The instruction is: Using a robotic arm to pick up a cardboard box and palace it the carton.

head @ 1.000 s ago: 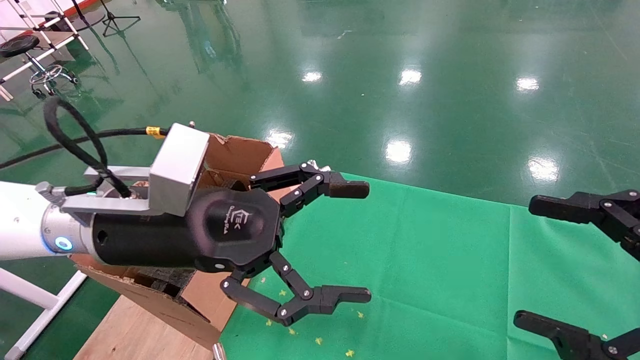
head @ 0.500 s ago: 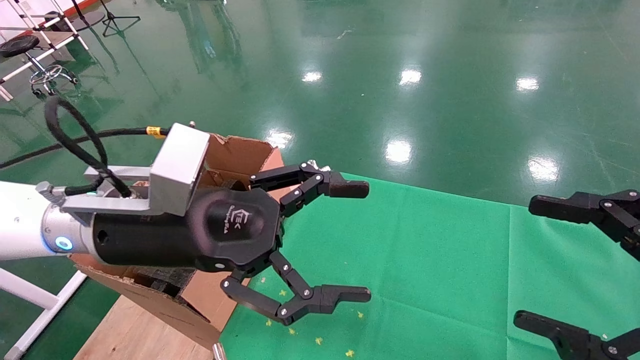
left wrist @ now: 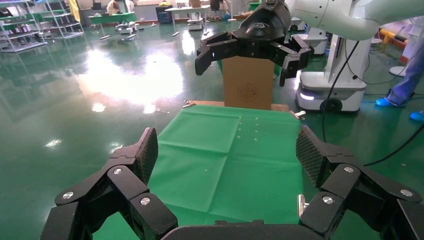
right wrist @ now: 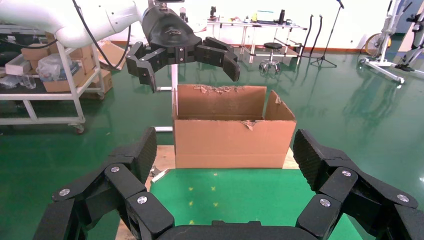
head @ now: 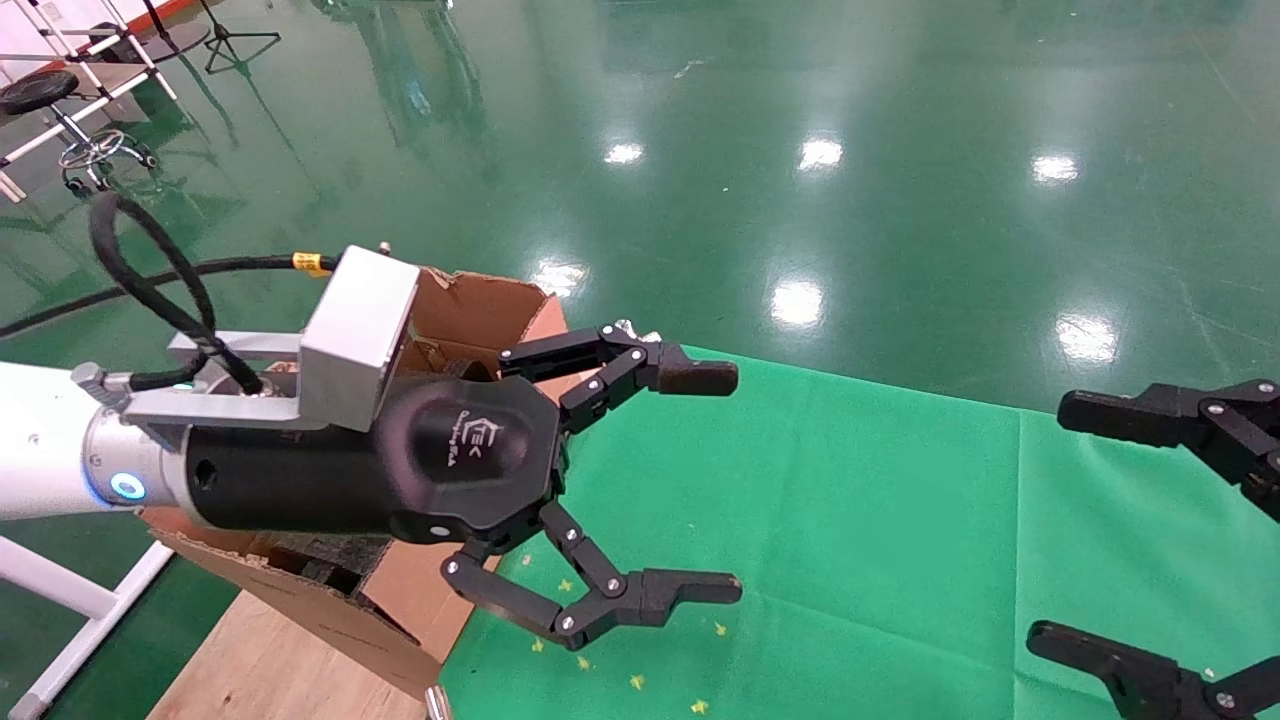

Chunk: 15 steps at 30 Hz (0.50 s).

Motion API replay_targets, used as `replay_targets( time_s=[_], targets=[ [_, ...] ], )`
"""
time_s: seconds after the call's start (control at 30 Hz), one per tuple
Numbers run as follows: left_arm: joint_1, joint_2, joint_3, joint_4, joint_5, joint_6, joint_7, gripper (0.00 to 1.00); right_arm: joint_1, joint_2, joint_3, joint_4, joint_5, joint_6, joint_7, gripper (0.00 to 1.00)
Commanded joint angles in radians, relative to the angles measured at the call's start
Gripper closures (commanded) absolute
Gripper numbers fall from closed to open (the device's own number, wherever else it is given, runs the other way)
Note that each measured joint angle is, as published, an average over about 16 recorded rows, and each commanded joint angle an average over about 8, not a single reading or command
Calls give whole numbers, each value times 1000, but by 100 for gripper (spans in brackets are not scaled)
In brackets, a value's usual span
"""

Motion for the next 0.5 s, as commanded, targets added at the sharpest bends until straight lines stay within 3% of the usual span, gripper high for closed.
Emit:
replay_targets(
  time_s=[0.03, 0.5],
  targets=[
    [0, 0, 0, 0, 0, 0, 0, 0, 0, 0, 0, 0, 0, 0, 0, 0],
    [0, 0, 0, 0, 0, 0, 0, 0, 0, 0, 0, 0, 0, 0, 0, 0]
  ],
)
